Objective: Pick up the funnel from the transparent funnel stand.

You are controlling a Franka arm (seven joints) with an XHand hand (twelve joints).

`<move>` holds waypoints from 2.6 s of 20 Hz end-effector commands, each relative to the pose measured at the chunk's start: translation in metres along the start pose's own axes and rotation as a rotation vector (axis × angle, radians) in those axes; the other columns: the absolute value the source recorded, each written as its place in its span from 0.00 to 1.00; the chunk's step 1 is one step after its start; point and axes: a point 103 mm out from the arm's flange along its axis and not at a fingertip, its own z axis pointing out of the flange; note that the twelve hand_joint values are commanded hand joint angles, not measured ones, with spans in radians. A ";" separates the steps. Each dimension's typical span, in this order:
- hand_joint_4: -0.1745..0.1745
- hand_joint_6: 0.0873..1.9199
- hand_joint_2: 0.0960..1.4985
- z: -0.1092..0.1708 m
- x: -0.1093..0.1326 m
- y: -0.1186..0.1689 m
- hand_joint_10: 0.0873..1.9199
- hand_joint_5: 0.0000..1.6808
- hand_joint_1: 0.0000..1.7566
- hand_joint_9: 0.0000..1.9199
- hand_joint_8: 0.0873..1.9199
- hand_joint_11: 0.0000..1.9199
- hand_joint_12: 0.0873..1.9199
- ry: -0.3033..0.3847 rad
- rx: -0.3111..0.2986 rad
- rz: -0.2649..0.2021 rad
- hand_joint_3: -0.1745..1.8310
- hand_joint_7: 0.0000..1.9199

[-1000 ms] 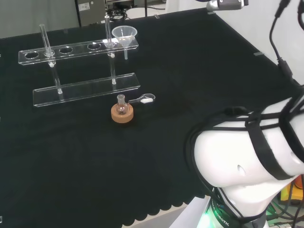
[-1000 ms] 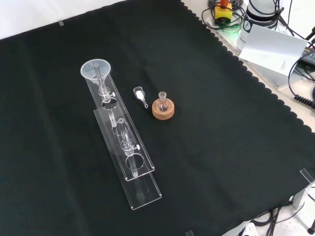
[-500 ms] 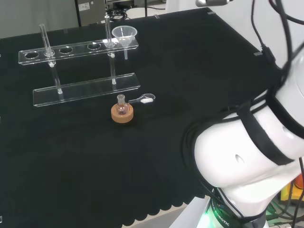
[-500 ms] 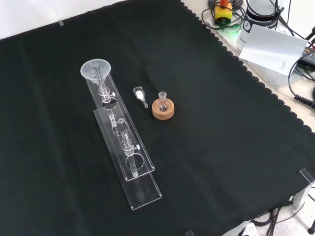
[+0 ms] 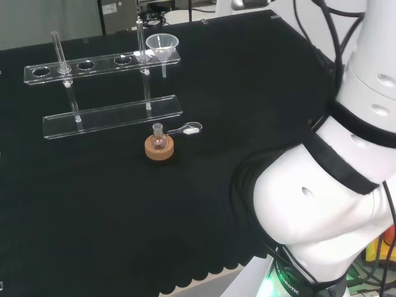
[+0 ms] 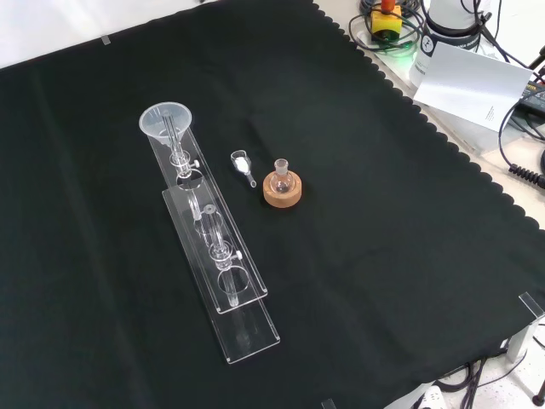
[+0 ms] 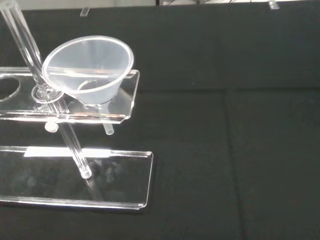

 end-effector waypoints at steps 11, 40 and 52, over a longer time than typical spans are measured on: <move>0.51 0.00 0.53 0.027 0.058 0.059 0.33 0.07 0.31 0.07 0.18 0.00 0.65 -0.167 0.181 -0.058 0.20 0.00; 0.47 0.00 0.45 0.068 0.074 0.090 0.40 0.00 0.33 0.06 0.03 0.03 0.74 -0.238 0.329 -0.069 0.21 0.00; 0.46 0.00 0.45 0.083 0.072 0.103 0.40 0.00 0.34 0.02 0.00 0.03 0.74 -0.247 0.343 -0.127 0.21 0.00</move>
